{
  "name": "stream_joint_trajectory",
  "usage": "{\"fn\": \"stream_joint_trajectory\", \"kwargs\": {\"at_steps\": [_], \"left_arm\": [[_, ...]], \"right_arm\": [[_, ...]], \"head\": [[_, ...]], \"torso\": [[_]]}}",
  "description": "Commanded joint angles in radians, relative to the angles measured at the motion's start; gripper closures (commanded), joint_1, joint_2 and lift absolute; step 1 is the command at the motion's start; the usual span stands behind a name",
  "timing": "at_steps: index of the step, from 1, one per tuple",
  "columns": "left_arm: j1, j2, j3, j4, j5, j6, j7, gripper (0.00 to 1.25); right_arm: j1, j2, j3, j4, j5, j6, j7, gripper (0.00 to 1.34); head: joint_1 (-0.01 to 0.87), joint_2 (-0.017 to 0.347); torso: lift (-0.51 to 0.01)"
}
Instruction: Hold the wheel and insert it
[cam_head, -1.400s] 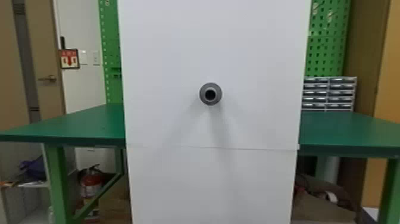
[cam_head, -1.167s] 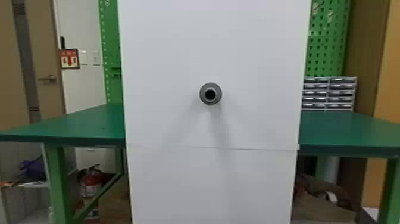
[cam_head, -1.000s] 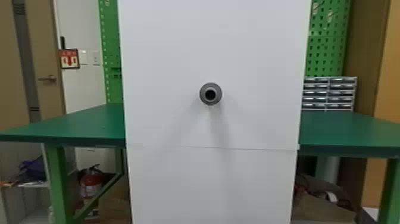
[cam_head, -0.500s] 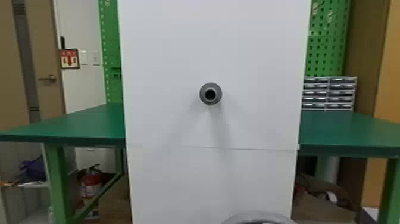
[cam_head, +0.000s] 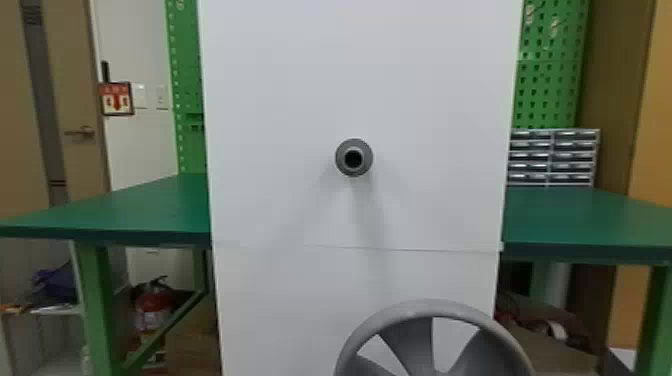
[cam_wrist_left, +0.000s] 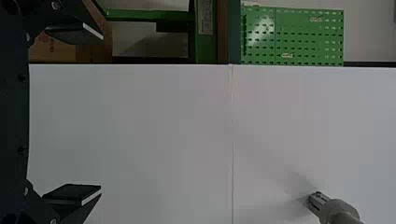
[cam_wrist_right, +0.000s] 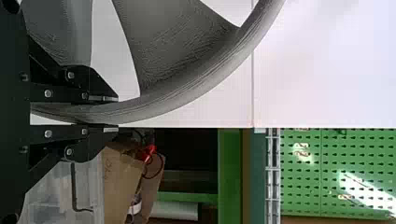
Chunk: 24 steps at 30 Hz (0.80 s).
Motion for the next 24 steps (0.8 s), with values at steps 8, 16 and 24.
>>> {"fn": "stream_joint_trajectory", "kwargs": {"at_steps": [8, 16, 24], "left_arm": [[0.000, 0.000, -0.003, -0.005, 0.002, 0.000, 0.000, 0.15], [-0.004, 0.000, -0.006, -0.011, -0.001, 0.000, 0.000, 0.15], [-0.009, 0.000, -0.006, -0.012, -0.003, 0.000, 0.000, 0.15]], "right_arm": [[-0.038, 0.005, 0.001, -0.121, -0.006, 0.155, 0.000, 1.20], [-0.067, 0.012, 0.006, -0.191, -0.003, 0.252, 0.000, 1.20], [-0.099, 0.017, 0.009, -0.253, -0.003, 0.355, 0.000, 1.20]], "head": [[0.179, 0.100], [0.179, 0.100], [0.179, 0.100]], "torso": [[-0.494], [-0.494], [-0.494]]}}
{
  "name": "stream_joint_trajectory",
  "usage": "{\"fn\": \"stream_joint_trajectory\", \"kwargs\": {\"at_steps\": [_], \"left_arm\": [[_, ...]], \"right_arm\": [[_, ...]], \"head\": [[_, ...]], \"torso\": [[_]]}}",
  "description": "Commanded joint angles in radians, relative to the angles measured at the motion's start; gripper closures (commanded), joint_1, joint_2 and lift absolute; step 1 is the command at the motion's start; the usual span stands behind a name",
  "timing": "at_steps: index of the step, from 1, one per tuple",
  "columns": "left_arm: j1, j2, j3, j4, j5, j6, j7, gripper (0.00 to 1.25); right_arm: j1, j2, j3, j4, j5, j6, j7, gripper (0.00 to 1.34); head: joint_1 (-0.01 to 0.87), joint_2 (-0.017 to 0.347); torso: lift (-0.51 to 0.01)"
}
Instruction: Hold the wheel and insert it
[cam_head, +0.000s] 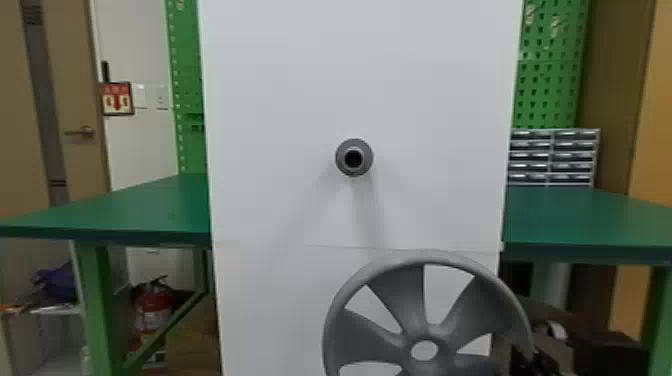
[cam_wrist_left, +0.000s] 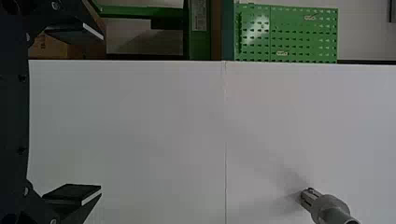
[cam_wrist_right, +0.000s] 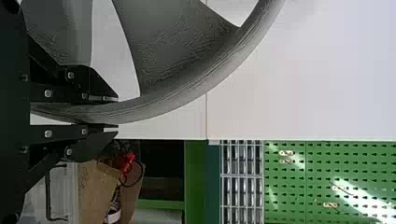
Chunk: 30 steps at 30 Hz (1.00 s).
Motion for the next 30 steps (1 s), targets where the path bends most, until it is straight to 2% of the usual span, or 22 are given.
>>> {"fn": "stream_joint_trajectory", "kwargs": {"at_steps": [1, 9, 22, 30], "left_arm": [[-0.003, 0.000, -0.001, -0.001, -0.001, 0.001, 0.000, 0.15], [-0.004, 0.000, -0.002, -0.001, -0.002, 0.001, 0.000, 0.15], [-0.012, 0.000, -0.010, -0.003, -0.005, 0.014, 0.000, 0.15], [-0.015, 0.000, -0.014, -0.073, -0.013, 0.079, 0.000, 0.15]], "right_arm": [[-0.017, 0.005, 0.000, -0.035, 0.000, 0.052, 0.000, 1.20], [-0.048, 0.010, 0.002, -0.072, -0.006, 0.128, 0.000, 1.20], [-0.123, -0.006, 0.019, -0.100, -0.037, 0.217, 0.000, 1.20], [-0.158, 0.002, 0.026, -0.101, -0.038, 0.240, 0.000, 1.20]], "head": [[0.179, 0.100], [0.179, 0.100], [0.179, 0.100], [0.179, 0.100]], "torso": [[-0.494], [-0.494], [-0.494], [-0.494]]}}
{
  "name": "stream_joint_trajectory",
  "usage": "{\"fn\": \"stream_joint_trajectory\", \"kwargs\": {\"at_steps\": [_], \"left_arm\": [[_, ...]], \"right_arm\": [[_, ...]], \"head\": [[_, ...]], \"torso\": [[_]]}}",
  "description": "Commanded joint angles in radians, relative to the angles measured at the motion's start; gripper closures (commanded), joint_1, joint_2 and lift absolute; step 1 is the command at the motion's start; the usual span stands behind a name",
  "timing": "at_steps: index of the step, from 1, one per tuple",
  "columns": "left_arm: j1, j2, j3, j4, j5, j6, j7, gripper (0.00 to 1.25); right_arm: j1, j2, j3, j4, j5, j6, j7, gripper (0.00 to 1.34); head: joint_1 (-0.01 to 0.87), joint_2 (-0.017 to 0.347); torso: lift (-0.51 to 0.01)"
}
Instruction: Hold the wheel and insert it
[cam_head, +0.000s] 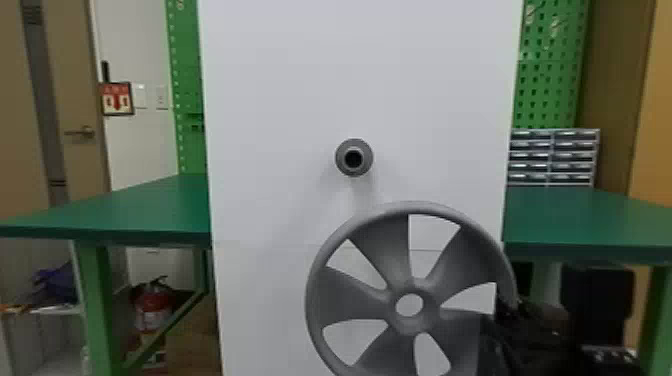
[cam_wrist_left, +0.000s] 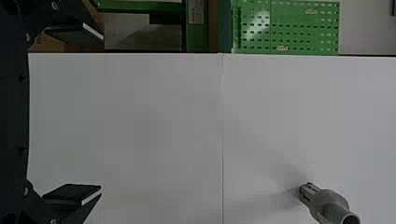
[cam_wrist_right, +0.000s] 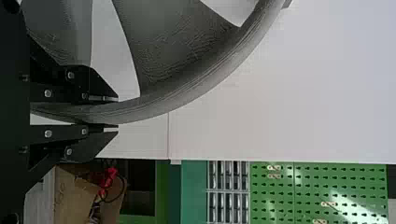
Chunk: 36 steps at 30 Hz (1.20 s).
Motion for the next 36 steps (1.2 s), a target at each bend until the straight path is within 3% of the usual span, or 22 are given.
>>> {"fn": "stream_joint_trajectory", "kwargs": {"at_steps": [1, 6, 15, 19, 29, 36], "left_arm": [[-0.003, 0.000, -0.002, -0.047, 0.003, 0.041, 0.000, 0.15], [-0.021, 0.005, -0.013, -0.207, -0.021, 0.226, -0.003, 0.15], [-0.073, 0.018, -0.005, -0.368, 0.049, 0.458, -0.055, 0.15], [-0.084, 0.018, -0.002, -0.420, 0.108, 0.524, -0.061, 0.15], [-0.130, 0.023, 0.005, -0.535, 0.137, 0.686, -0.107, 0.15], [-0.168, 0.034, -0.002, -0.587, 0.157, 0.805, -0.092, 0.15]], "right_arm": [[-0.015, 0.005, 0.003, -0.002, -0.001, 0.007, 0.000, 1.20], [-0.032, 0.005, 0.006, -0.003, 0.000, 0.016, 0.000, 1.20], [-0.052, 0.003, 0.029, -0.005, 0.016, 0.034, 0.000, 1.20], [-0.055, 0.002, 0.032, -0.005, 0.016, 0.039, 0.000, 1.20], [-0.049, 0.003, 0.034, -0.005, 0.024, 0.040, 0.000, 1.20], [-0.047, 0.003, 0.029, -0.005, 0.025, 0.042, 0.000, 1.20]], "head": [[0.179, 0.100], [0.179, 0.100], [0.179, 0.100], [0.179, 0.100], [0.179, 0.100], [0.179, 0.100]], "torso": [[-0.494], [-0.494], [-0.494], [-0.494], [-0.494], [-0.494]]}}
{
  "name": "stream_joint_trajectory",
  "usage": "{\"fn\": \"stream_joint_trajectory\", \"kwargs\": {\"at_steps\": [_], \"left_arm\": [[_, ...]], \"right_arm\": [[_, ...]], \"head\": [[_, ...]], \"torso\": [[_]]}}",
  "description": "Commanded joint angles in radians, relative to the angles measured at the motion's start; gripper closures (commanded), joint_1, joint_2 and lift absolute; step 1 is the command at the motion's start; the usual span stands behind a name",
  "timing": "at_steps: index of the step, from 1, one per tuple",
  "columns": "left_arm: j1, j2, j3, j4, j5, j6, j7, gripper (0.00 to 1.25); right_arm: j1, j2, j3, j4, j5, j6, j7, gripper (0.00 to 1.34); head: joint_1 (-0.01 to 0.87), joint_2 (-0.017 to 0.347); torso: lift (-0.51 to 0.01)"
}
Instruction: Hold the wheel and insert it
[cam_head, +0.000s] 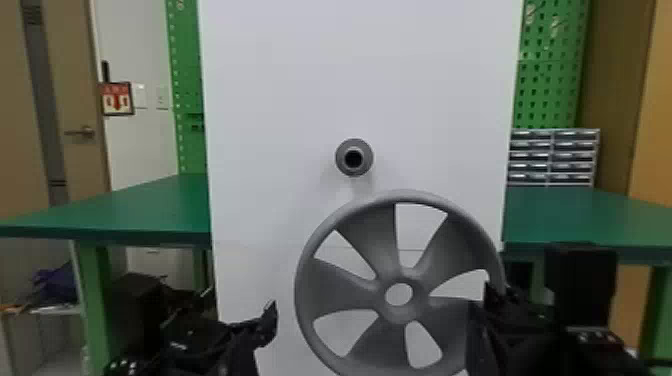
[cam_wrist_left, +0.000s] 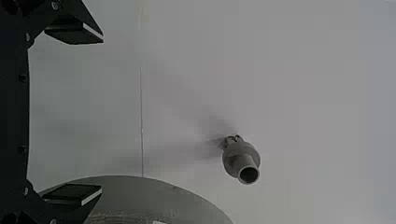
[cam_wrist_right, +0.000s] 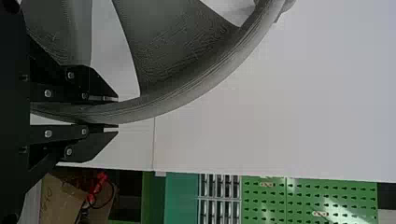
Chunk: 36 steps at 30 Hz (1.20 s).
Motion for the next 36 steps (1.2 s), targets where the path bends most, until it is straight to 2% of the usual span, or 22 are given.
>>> {"fn": "stream_joint_trajectory", "kwargs": {"at_steps": [1, 7, 13, 28, 36], "left_arm": [[-0.026, 0.009, -0.006, -0.040, 0.015, 0.093, 0.026, 0.15], [-0.063, 0.035, -0.012, -0.081, 0.045, 0.190, 0.034, 0.15], [-0.091, 0.041, -0.020, -0.110, 0.092, 0.236, 0.032, 0.15], [-0.135, 0.058, -0.011, -0.175, 0.117, 0.311, 0.022, 0.15], [-0.149, 0.067, -0.006, -0.196, 0.118, 0.356, 0.022, 0.15]], "right_arm": [[0.001, 0.000, -0.002, 0.000, 0.003, 0.001, 0.000, 1.20], [-0.001, 0.006, -0.004, 0.000, 0.004, 0.005, 0.000, 1.20], [-0.007, 0.006, -0.005, 0.000, 0.004, 0.005, 0.000, 1.20], [-0.016, 0.006, -0.002, 0.002, 0.010, 0.015, 0.000, 1.20], [-0.064, 0.009, 0.001, 0.002, 0.010, 0.029, 0.000, 1.20]], "head": [[0.179, 0.100], [0.179, 0.100], [0.179, 0.100], [0.179, 0.100], [0.179, 0.100]], "torso": [[-0.494], [-0.494], [-0.494], [-0.494], [-0.494]]}}
